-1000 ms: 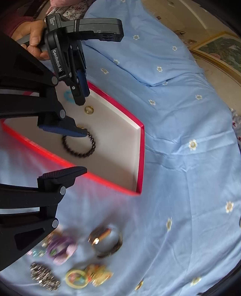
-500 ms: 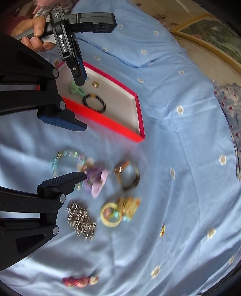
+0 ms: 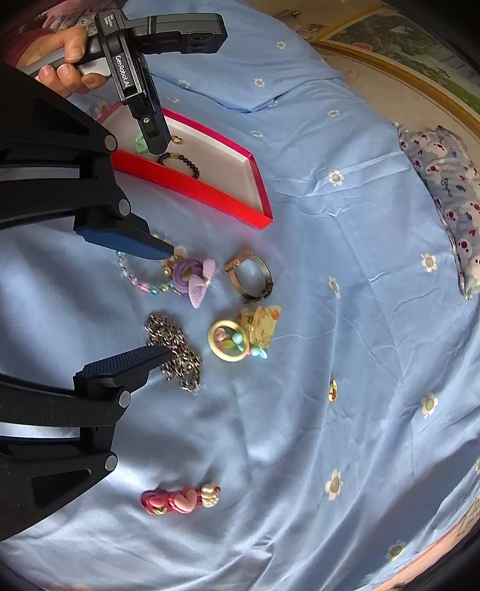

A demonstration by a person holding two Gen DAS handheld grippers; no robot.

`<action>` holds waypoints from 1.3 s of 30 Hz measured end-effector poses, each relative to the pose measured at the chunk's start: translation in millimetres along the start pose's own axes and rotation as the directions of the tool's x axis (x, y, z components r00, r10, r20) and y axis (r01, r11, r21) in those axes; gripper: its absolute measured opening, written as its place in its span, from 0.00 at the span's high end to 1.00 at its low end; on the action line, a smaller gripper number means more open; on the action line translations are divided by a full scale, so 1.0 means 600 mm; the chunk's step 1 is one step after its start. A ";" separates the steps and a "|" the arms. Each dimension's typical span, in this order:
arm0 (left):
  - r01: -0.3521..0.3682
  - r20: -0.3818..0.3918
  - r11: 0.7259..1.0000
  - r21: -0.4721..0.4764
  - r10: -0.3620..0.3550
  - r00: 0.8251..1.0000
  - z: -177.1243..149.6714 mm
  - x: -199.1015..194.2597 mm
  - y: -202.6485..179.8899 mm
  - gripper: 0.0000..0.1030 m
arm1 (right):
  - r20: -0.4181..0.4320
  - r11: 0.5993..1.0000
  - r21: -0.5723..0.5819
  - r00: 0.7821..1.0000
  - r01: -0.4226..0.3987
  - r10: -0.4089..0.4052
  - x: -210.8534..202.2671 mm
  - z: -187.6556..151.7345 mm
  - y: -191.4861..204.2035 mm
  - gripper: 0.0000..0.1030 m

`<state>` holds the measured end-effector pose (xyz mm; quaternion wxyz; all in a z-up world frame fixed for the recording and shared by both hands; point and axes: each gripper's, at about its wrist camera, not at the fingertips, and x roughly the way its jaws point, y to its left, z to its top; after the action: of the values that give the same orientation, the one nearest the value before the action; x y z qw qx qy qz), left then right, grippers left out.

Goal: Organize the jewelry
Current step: 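Grasp the wristwatch with the left tool while the right tool grasps the yellow hair clip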

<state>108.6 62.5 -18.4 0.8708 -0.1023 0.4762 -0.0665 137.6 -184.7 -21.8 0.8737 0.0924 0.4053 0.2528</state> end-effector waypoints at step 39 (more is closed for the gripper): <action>0.080 -0.149 0.995 0.062 -0.070 0.986 0.163 0.208 -0.081 0.76 | -0.077 0.948 -0.315 0.995 0.043 -0.071 0.137 0.121 -0.009 0.60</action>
<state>257.3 -0.1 -57.0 0.8334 -0.0856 0.5322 -0.1224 238.8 -143.9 -30.5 0.8656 -0.0700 0.4004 0.2923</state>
